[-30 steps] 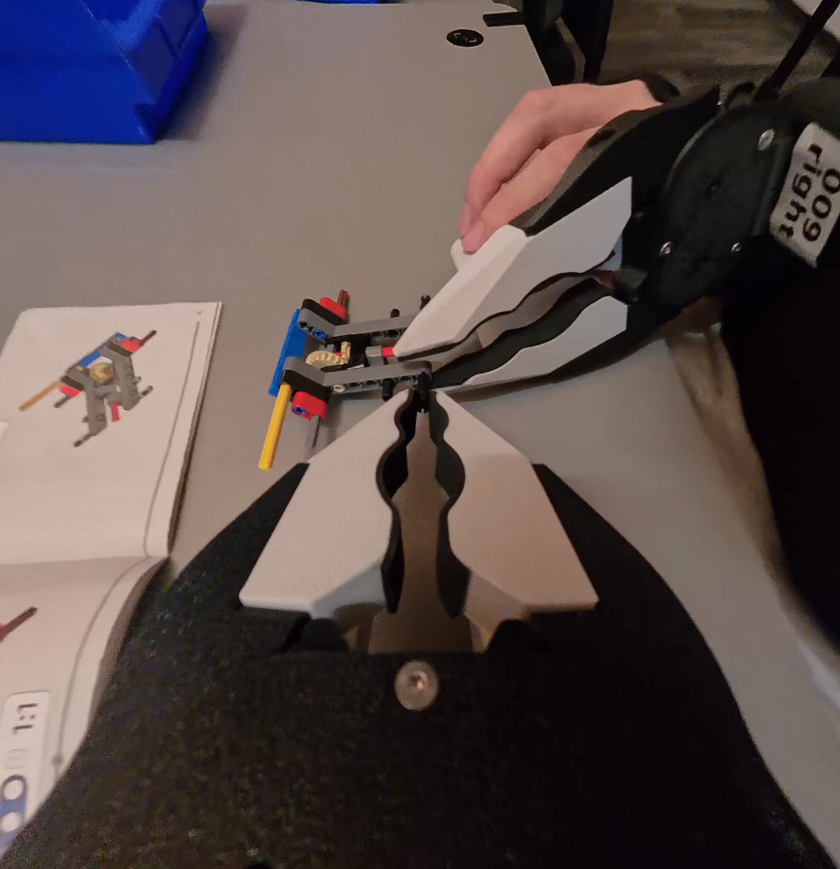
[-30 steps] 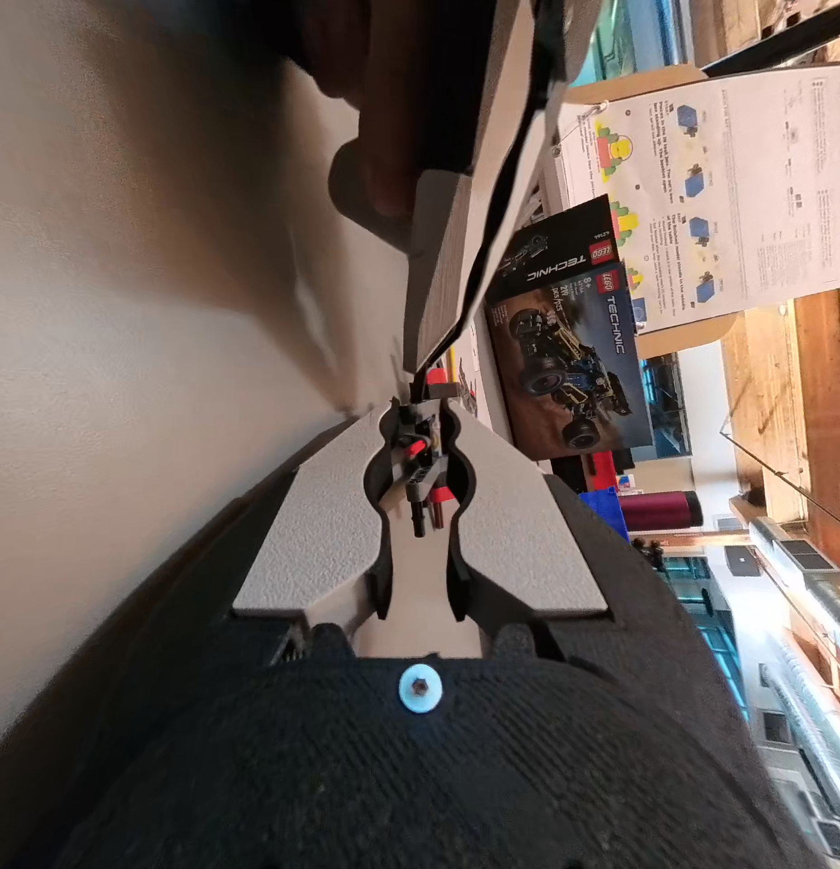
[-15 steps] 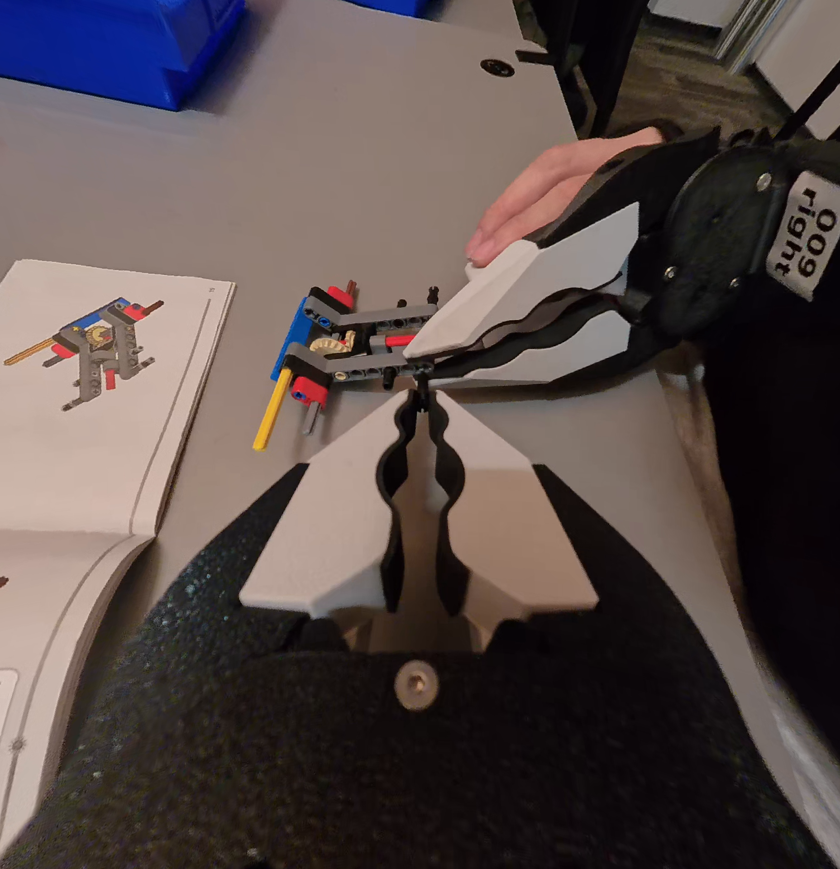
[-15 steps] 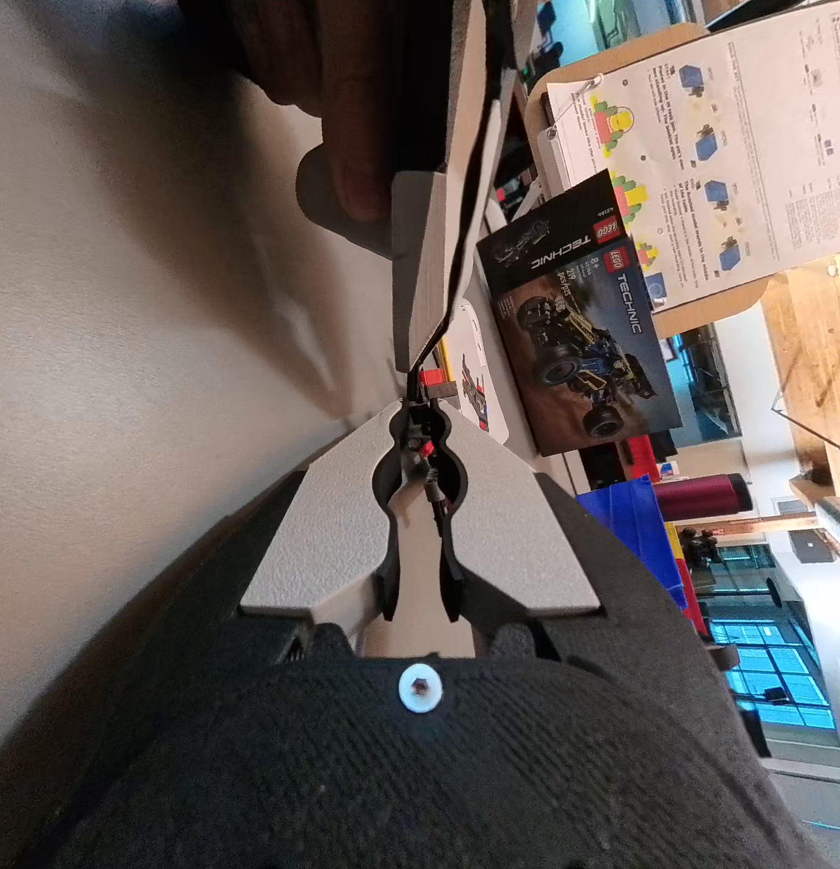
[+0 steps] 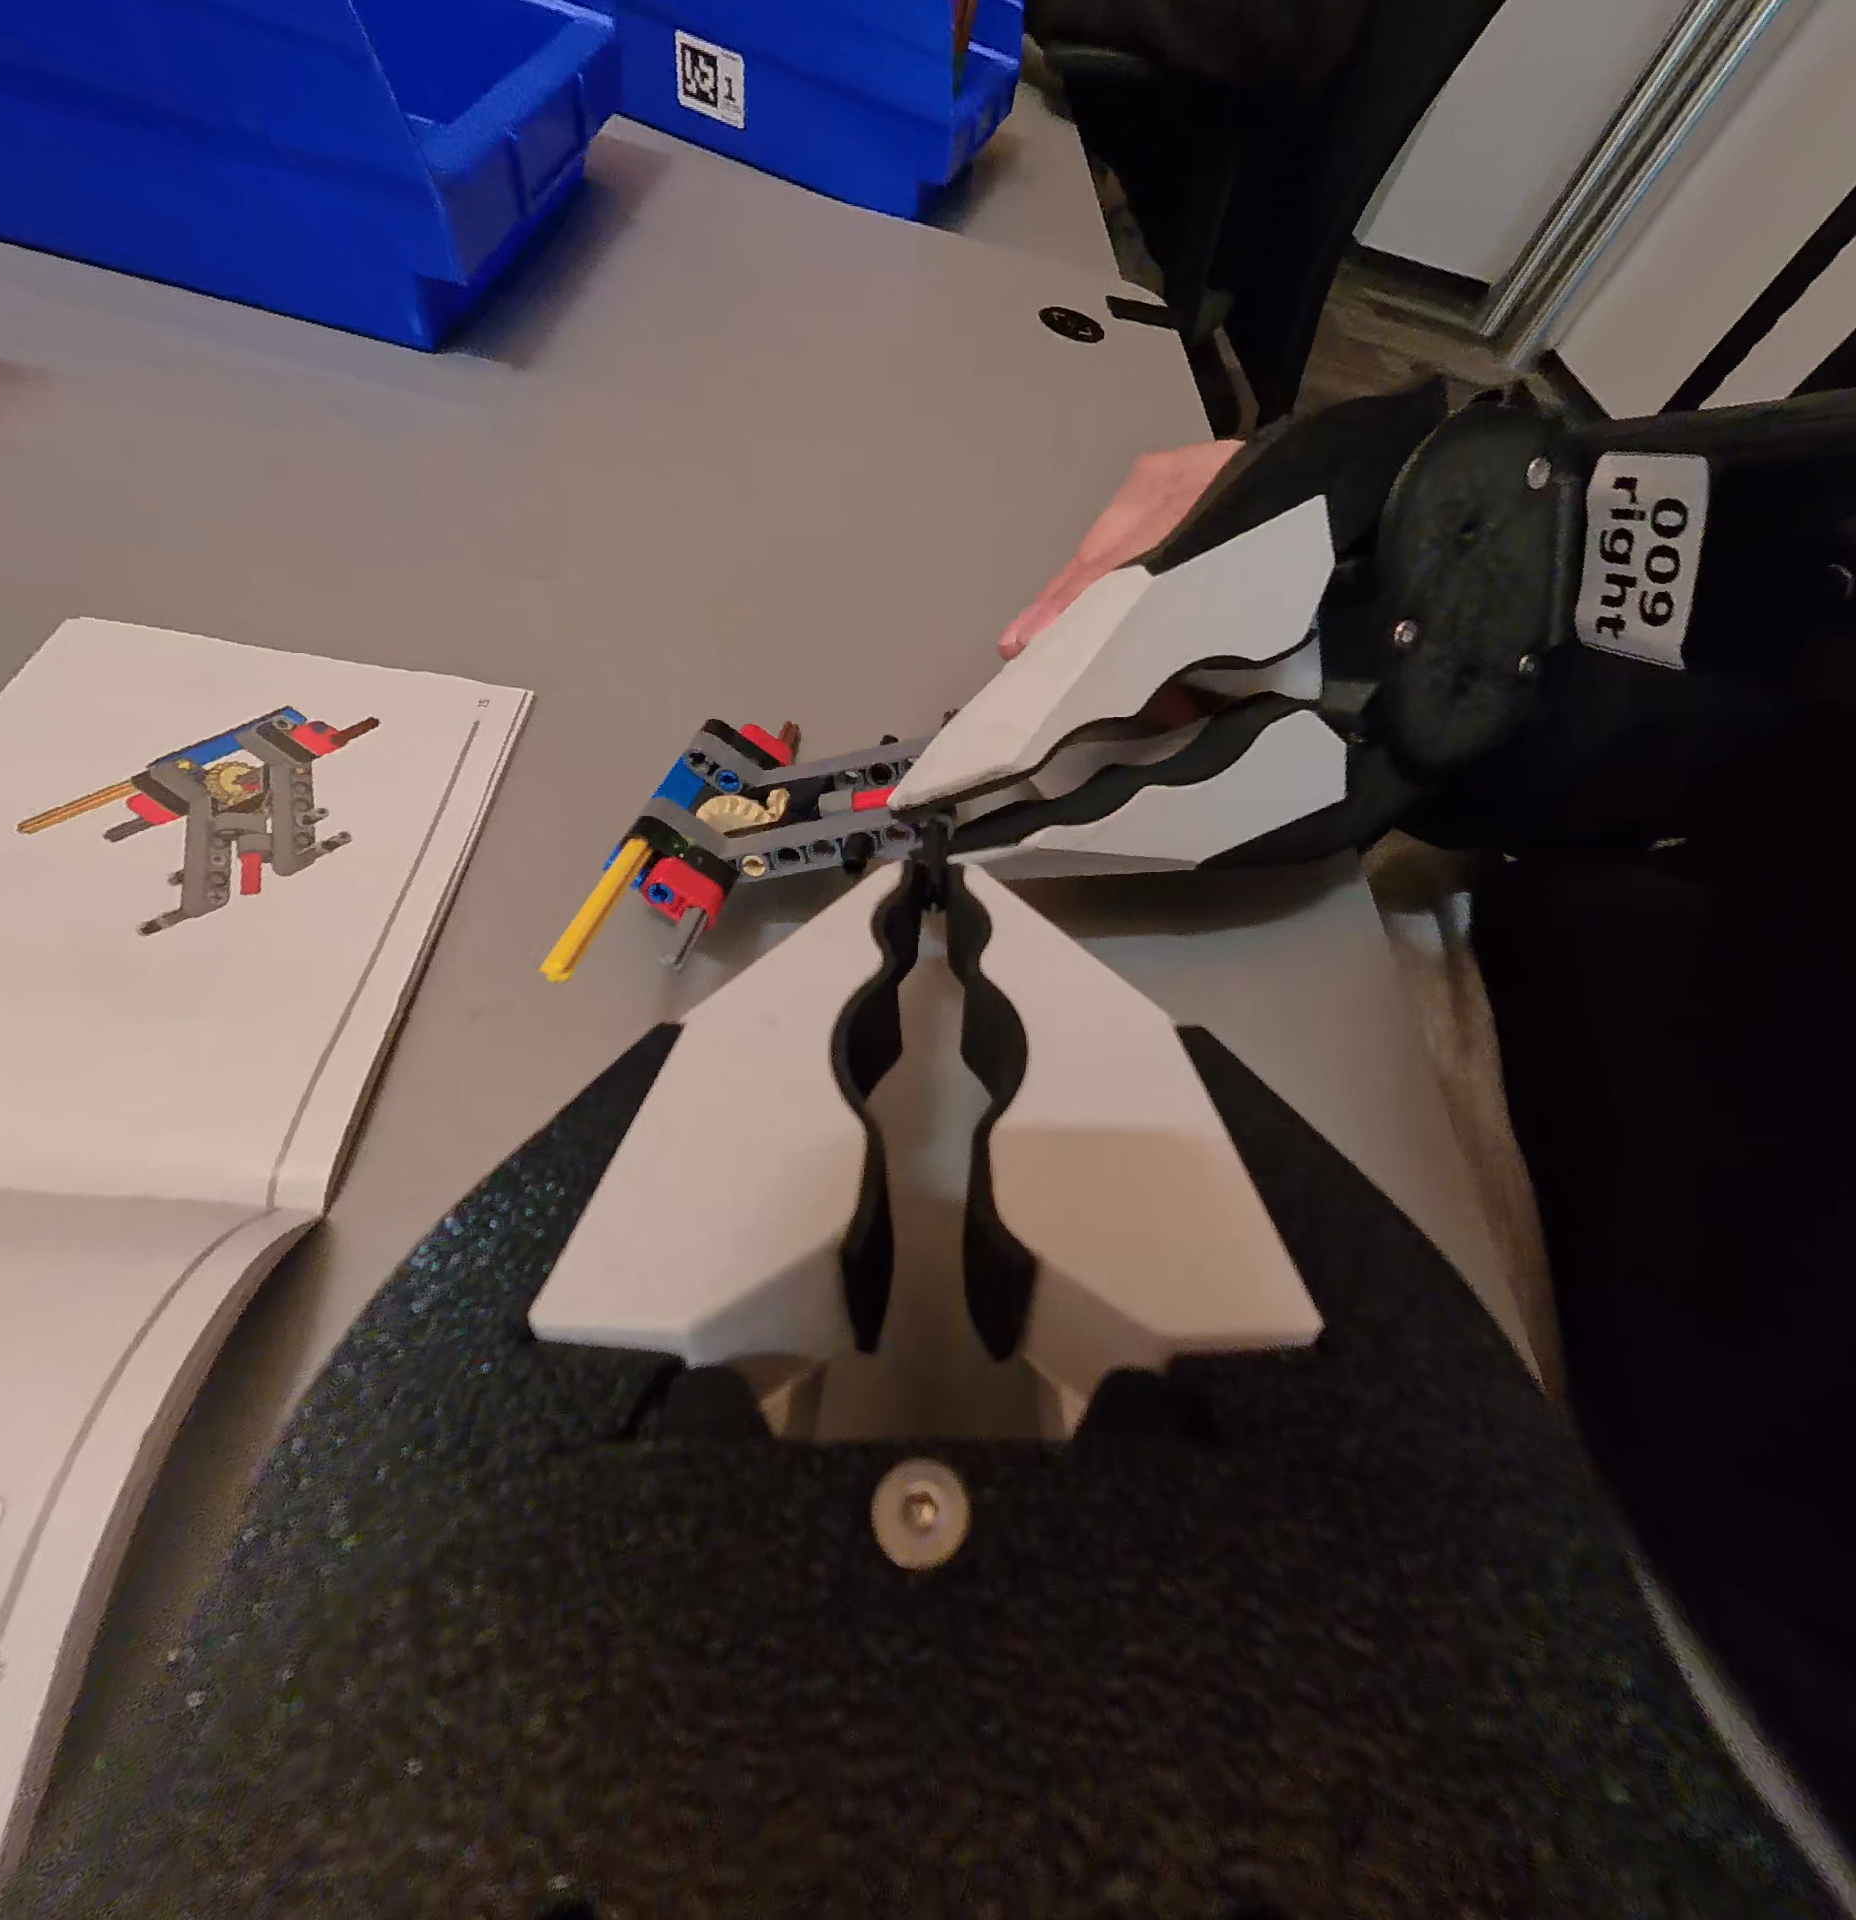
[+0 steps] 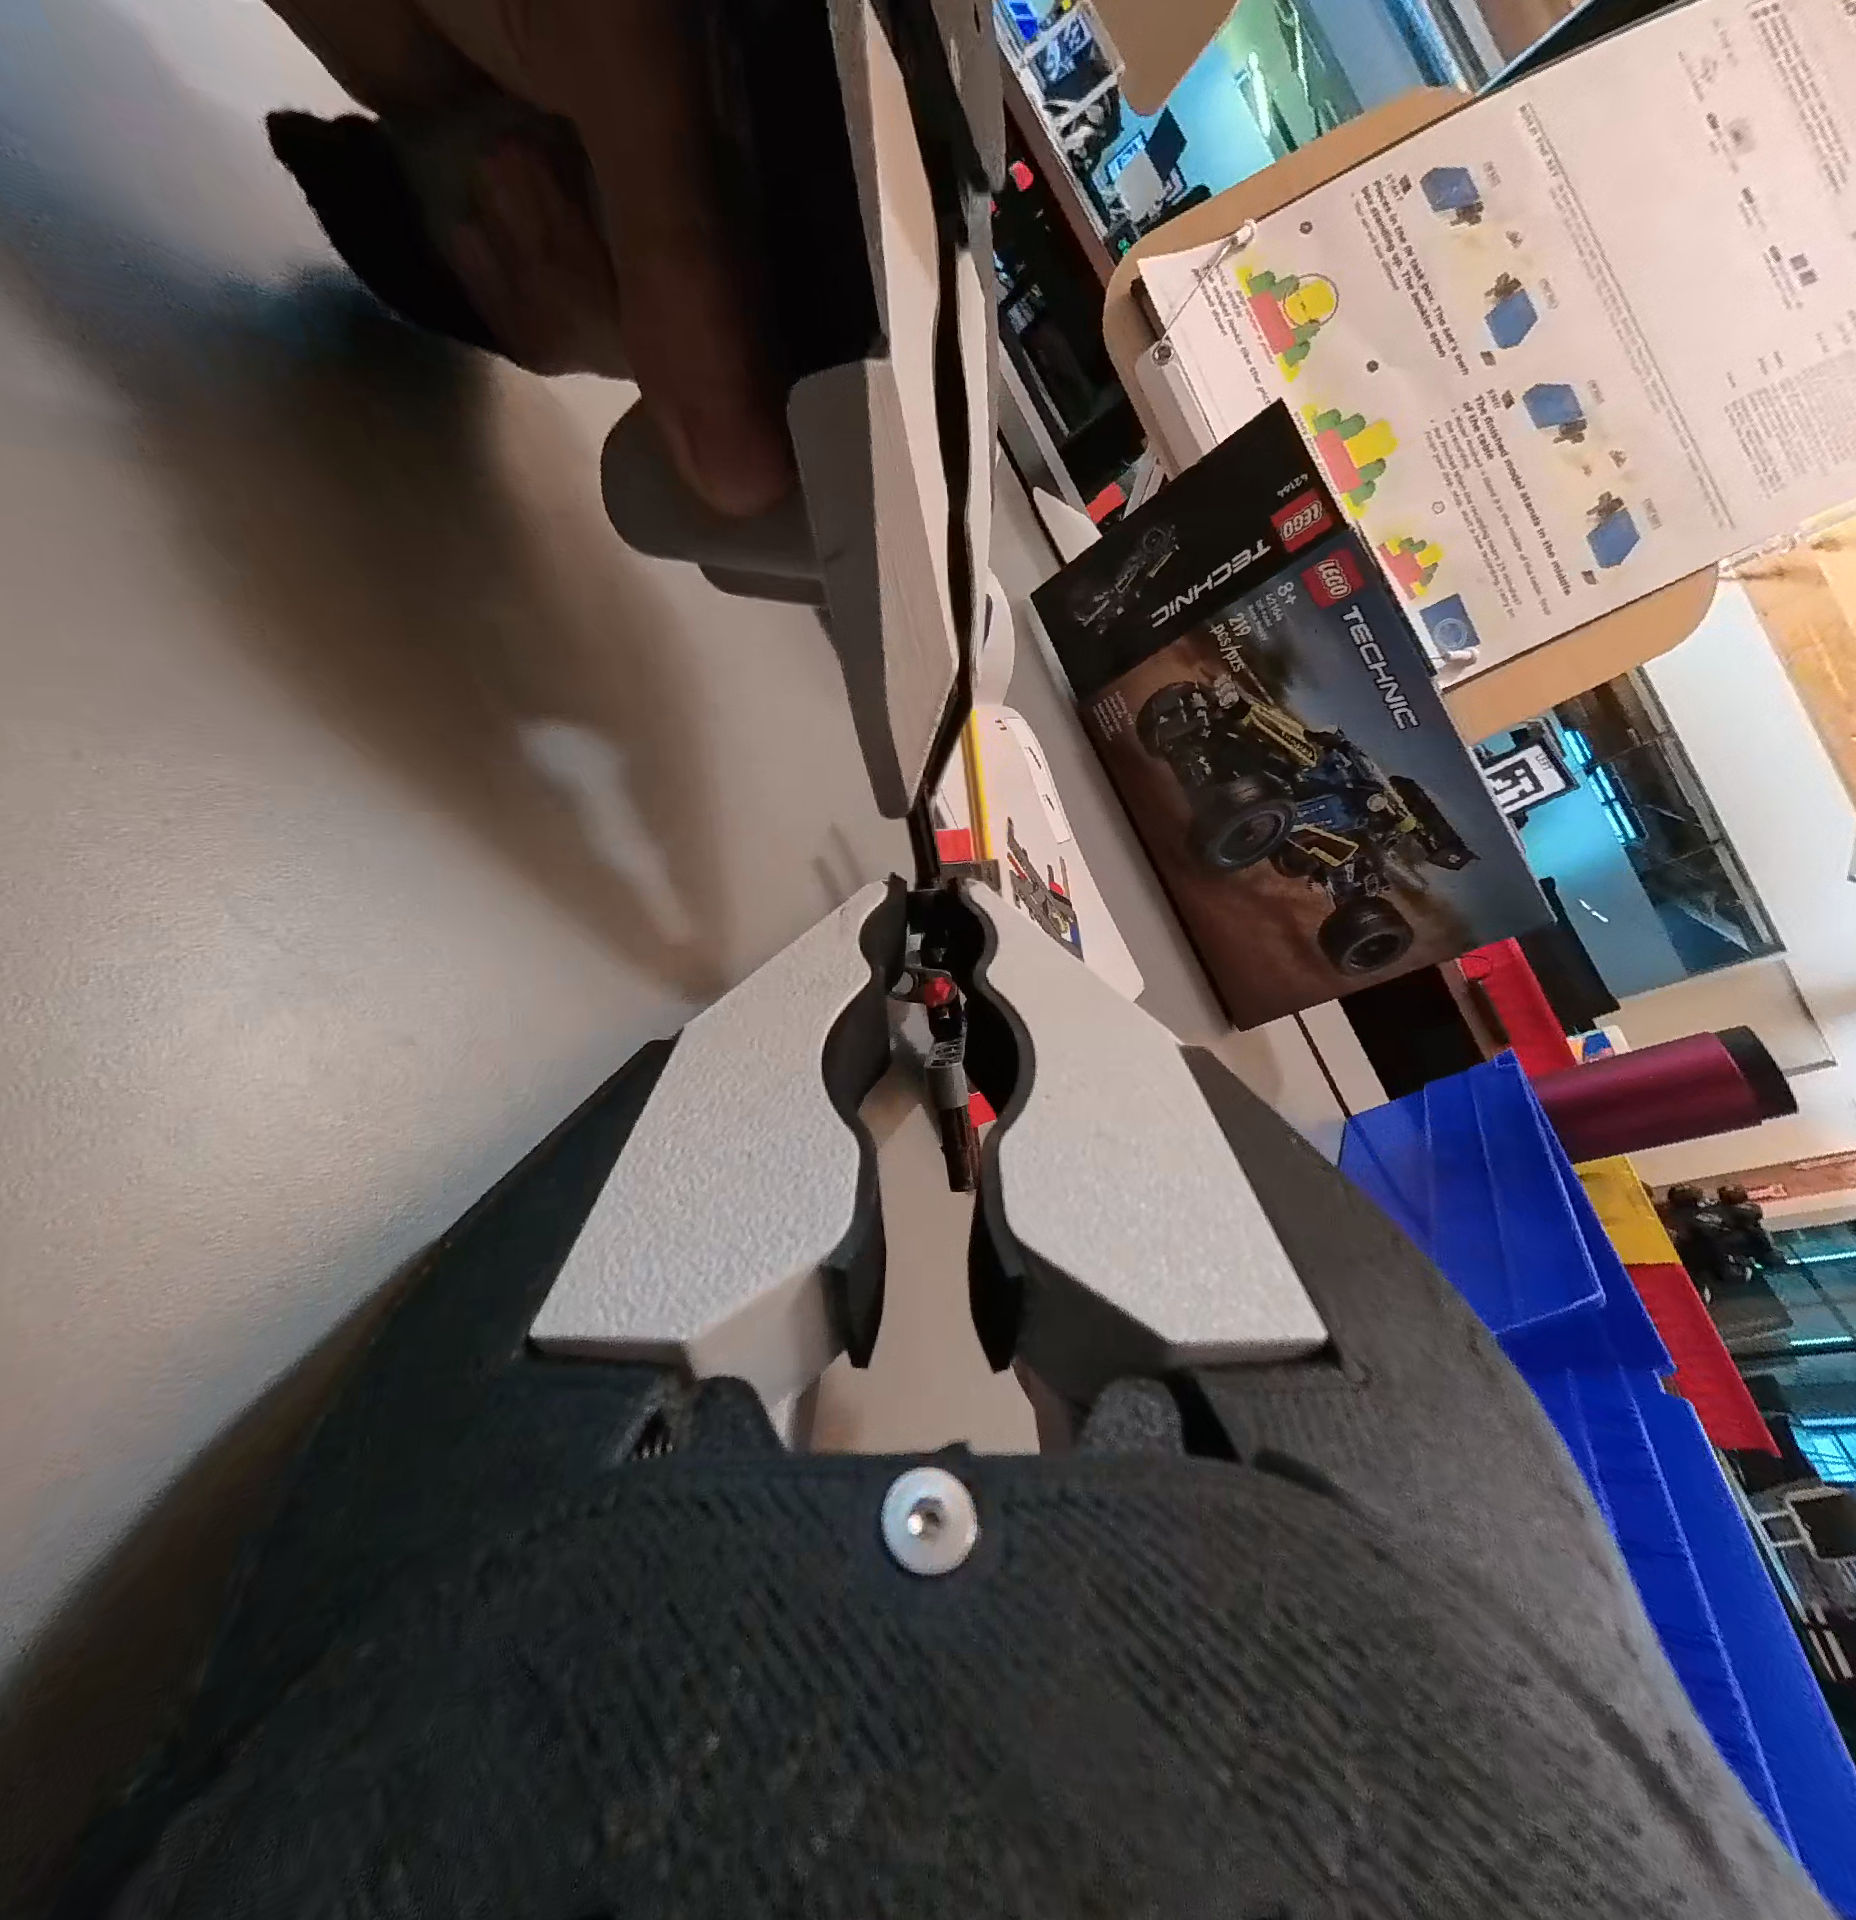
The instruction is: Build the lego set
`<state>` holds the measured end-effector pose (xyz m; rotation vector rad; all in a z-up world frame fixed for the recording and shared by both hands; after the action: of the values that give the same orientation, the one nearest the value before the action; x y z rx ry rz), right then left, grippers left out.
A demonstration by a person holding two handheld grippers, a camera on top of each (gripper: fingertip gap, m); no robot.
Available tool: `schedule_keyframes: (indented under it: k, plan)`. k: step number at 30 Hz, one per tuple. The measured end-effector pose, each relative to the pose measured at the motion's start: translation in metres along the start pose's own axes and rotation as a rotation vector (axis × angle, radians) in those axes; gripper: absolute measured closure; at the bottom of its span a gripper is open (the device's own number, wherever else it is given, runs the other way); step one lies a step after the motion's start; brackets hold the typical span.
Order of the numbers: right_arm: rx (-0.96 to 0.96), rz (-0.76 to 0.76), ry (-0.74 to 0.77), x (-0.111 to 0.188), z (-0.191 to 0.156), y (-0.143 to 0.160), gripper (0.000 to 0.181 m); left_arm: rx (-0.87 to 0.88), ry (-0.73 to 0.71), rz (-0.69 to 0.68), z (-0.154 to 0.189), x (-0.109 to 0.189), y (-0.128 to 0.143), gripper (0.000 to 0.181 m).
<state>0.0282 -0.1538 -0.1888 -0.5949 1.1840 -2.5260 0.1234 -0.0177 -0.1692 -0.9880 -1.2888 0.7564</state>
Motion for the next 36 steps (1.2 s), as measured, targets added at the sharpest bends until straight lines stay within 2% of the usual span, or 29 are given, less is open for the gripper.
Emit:
schedule_keyframes:
  k: [1,9,17,19,30,36]
  plan:
    - [0.003,-0.001,-0.005,0.000,-0.001,0.000,0.175,0.000,0.005,-0.004,0.000,-0.001,0.000,0.179]
    - [-0.005,0.008,-0.022,0.000,0.000,0.000,0.175,-0.055,-0.013,-0.031,0.003,-0.001,-0.002,0.179]
    - [0.002,0.011,-0.036,0.000,-0.001,-0.001,0.175,-0.435,-0.141,-0.110,0.017,-0.001,-0.005,0.179]
    - [0.005,0.009,-0.038,0.000,-0.001,0.000,0.175,-0.477,-0.160,-0.134,0.020,-0.002,-0.006,0.179]
    - [0.060,-0.001,-0.032,-0.001,-0.004,0.000,0.175,0.106,0.013,-0.032,0.004,-0.001,0.002,0.179]
    - [0.057,-0.004,-0.021,-0.002,-0.003,-0.001,0.175,0.280,0.035,0.023,0.002,-0.002,0.006,0.179]
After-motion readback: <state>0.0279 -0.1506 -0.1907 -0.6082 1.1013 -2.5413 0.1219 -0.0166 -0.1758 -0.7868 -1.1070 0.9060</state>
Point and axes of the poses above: each gripper's, where its closed fingertips meet, x back along the fingers, y out of its underside, z = x × y across the jaws, the point moved 10 cm from there along x, back along the fingers, and after that the axes turned 14 degrees about -x, right-handed, at the moved point
